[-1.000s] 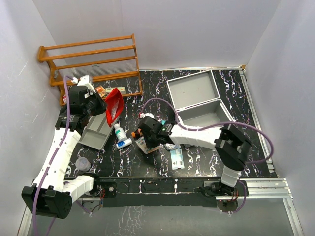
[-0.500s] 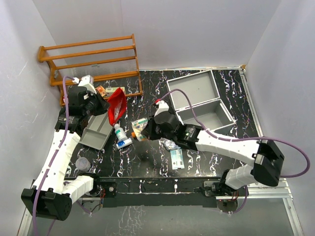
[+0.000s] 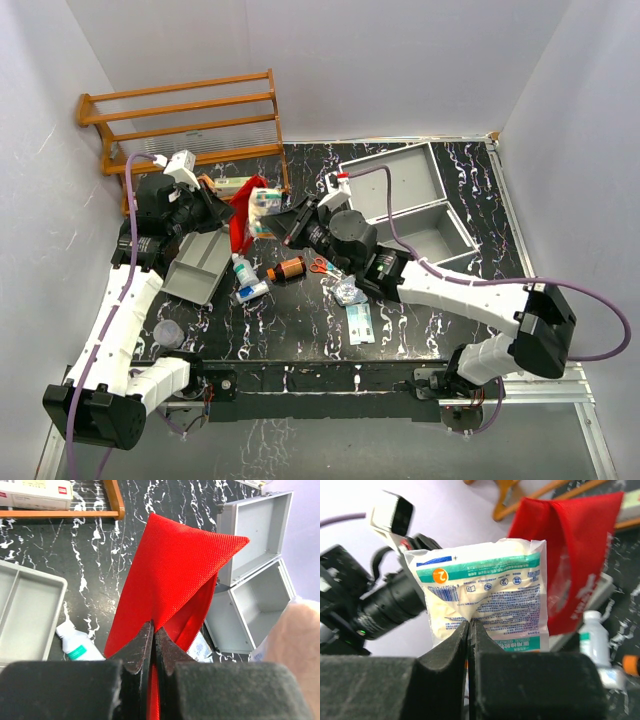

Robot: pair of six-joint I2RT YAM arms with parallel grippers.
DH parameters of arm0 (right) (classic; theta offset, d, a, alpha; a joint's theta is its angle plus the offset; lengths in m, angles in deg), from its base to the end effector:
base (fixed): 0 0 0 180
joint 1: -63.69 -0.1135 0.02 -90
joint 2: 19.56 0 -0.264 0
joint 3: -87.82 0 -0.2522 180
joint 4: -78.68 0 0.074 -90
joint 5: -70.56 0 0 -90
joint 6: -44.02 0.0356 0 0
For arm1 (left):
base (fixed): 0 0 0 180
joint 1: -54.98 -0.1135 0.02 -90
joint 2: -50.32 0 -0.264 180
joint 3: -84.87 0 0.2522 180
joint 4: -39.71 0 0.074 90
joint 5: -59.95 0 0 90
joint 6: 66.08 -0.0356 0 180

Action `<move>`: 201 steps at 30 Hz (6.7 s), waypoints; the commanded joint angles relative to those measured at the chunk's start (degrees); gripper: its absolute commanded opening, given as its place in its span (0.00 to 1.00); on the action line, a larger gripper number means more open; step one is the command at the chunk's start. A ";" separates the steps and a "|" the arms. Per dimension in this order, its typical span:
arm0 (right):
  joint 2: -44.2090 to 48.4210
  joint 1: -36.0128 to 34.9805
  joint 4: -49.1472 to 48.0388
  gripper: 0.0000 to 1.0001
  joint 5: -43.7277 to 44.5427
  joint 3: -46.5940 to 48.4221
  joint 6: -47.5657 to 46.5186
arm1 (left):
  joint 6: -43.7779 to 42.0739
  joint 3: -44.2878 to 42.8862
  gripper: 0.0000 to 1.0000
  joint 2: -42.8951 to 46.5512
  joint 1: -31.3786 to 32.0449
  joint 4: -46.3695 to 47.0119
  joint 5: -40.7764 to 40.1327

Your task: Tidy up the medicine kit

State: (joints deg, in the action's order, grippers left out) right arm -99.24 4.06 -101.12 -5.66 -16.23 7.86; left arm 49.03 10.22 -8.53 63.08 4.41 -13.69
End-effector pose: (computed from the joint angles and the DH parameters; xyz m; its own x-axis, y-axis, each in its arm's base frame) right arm 0.1755 0.2828 0.3494 -0.6000 0.5271 -0.6018 -0.3956 0.4584 0.7958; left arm 0.2244 -0.0421 0.3720 -0.4682 -0.3446 -0.8137 0.2202 0.8462 -0.4852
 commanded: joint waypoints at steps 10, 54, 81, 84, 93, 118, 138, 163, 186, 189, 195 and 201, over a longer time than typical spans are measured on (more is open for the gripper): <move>-5.84 0.70 -25.27 0.00 -1.42 5.10 -1.25 | 8.63 -4.50 0.00 -0.52 0.14 -1.71 9.69; -10.08 3.85 -24.12 0.36 -4.59 0.23 -4.18 | 11.07 -9.45 0.00 -0.36 0.16 -5.18 12.00; -8.10 3.68 14.72 0.61 -0.91 10.51 4.79 | -4.11 -0.87 0.00 -4.35 0.16 0.87 8.83; -8.91 3.66 16.52 0.54 0.57 10.97 4.84 | -4.10 -0.54 0.00 -4.17 0.12 1.34 8.94; -11.16 3.67 17.08 0.37 1.62 11.01 4.26 | -4.55 -0.41 0.00 -4.22 0.16 1.86 9.47; -13.45 3.47 27.95 0.00 5.95 23.88 7.05 | -7.51 0.42 0.00 -3.84 0.19 0.81 8.97; -28.23 2.00 48.37 0.00 16.41 41.60 -1.95 | -10.32 1.64 0.00 -3.85 0.25 1.94 8.80; -35.80 2.76 52.39 0.08 10.96 53.46 -5.33 | -9.75 3.28 0.00 -2.80 0.23 4.06 13.93; -35.13 4.09 41.52 0.09 15.81 47.01 -5.50 | -4.19 -1.11 0.00 -6.92 0.34 -0.79 16.18; -35.03 4.09 41.72 0.17 14.89 47.23 -6.45 | -4.27 -1.63 0.00 -7.37 0.36 -1.54 15.97; -29.51 4.09 39.65 0.35 11.73 44.22 -7.33 | -3.80 -3.11 0.00 -7.97 0.34 -4.26 12.72; -21.94 4.09 38.16 0.42 6.90 37.18 -7.02 | -2.89 -4.23 0.00 -9.23 0.34 -5.78 9.63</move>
State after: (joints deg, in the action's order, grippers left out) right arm -129.63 7.95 -58.39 3.92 24.34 1.24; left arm 45.14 9.00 -17.25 63.10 0.26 -2.59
